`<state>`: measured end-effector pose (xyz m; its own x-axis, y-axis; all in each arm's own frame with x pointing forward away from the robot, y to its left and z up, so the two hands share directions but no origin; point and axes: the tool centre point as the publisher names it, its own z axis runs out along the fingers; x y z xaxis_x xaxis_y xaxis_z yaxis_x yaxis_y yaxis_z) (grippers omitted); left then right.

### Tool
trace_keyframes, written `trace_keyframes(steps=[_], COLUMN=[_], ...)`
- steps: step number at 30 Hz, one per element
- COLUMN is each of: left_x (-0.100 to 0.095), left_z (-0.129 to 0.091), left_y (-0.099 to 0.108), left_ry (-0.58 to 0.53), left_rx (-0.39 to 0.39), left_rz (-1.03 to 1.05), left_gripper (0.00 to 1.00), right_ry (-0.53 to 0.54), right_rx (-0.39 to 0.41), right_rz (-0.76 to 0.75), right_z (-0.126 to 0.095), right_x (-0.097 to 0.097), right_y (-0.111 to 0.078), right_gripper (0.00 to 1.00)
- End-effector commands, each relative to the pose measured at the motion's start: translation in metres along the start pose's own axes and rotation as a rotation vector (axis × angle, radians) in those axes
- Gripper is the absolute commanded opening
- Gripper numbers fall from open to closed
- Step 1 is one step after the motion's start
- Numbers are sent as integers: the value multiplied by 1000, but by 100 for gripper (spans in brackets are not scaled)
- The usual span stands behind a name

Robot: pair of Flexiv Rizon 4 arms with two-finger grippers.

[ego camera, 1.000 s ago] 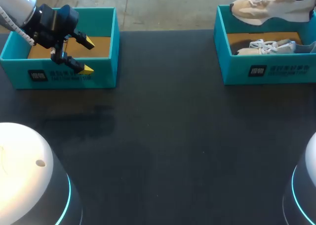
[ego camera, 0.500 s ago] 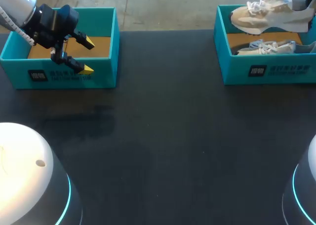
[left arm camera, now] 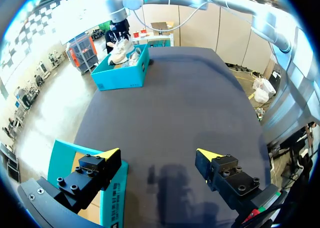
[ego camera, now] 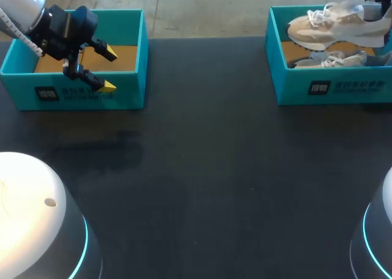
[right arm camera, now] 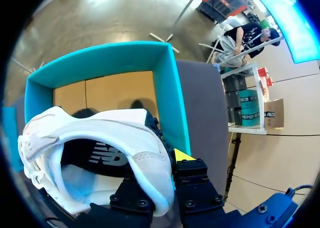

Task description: Take the shoe out of the shoebox, open the shoe tongue, remove and reinsert the insole, then place the shoe into the shoebox

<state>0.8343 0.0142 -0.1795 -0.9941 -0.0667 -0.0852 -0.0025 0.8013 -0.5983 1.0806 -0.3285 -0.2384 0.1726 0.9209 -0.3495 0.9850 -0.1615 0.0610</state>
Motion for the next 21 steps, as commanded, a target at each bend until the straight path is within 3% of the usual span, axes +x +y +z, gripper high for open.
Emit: trace_keyframes(steps=[1,21], left_x=[1,1], left_z=[0,0], left_y=[0,0], left_ry=[0,0], left_rx=[-2,-2], left_rz=[0,0], left_gripper=[100,100], right_ry=[3,1], right_rx=[-4,11], right_rz=[9,23], right_z=[4,17], right_x=[0,0], right_y=[-2,-2], right_gripper=[0,0])
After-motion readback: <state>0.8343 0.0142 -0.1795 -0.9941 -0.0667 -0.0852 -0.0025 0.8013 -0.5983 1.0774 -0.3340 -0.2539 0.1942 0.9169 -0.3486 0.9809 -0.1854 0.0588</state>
